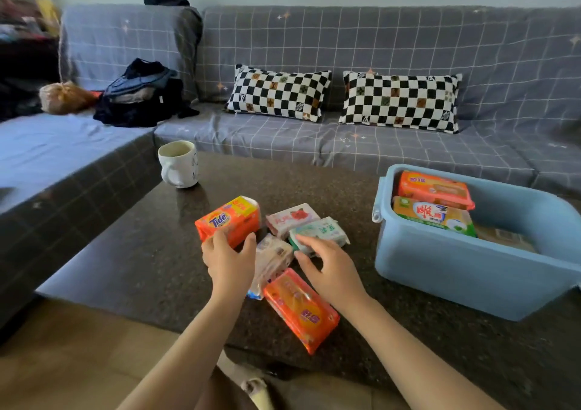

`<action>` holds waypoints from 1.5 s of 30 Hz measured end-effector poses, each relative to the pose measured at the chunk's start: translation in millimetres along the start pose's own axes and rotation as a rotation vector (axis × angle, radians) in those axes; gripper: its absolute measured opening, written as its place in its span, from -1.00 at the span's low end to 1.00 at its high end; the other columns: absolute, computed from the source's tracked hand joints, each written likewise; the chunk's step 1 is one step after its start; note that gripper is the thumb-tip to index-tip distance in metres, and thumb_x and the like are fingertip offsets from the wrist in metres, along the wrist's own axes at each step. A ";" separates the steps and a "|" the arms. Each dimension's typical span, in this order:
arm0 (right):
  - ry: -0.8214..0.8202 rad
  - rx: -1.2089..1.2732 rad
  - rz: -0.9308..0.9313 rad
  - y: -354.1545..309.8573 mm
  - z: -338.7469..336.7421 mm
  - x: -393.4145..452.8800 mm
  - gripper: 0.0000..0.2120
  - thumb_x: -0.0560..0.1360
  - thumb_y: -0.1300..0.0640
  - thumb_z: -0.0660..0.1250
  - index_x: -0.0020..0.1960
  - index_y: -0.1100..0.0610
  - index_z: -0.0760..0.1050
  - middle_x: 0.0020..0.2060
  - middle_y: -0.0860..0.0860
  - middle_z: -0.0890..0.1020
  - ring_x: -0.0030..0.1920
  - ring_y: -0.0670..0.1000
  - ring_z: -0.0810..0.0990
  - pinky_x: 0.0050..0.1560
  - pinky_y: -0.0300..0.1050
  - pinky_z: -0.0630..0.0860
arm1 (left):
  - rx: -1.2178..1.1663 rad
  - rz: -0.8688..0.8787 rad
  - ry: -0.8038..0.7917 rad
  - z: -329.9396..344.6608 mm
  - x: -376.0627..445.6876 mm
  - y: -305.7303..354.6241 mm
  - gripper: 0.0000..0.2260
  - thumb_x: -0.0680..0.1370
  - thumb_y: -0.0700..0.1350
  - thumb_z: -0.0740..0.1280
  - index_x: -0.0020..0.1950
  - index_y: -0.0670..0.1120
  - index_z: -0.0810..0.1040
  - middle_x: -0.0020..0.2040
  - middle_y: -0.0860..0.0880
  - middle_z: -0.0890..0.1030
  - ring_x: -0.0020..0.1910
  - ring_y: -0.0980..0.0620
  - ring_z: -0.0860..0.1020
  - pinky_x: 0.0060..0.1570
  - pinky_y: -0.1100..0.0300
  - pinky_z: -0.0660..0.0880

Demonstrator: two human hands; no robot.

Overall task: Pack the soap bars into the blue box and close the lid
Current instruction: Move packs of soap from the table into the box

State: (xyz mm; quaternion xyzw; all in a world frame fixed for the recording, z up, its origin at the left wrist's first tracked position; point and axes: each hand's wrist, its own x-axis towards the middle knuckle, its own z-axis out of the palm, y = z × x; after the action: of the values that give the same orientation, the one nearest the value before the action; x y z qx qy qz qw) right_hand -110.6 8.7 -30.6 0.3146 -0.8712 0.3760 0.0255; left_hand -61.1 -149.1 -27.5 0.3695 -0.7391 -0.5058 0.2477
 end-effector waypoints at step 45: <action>0.093 0.010 0.157 11.9 -264.2 -63.9 -0.40 0.30 -0.30 0.19 0.33 -0.23 0.33 0.17 -0.18 0.51 0.04 -0.15 0.55 -0.14 -0.27 0.54 | -0.229 0.523 -0.769 63.1 -109.0 178.7 -0.84 0.34 -0.03 0.51 -0.11 0.09 0.63 -0.09 0.05 0.63 -0.14 0.08 0.62 -0.31 0.32 0.54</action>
State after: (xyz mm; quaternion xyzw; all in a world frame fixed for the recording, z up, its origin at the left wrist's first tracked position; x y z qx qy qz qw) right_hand -117.0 226.0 133.0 0.2277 -0.8892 0.3955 0.0345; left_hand -94.8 11.9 116.6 -0.0722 -0.7848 -0.6048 0.1144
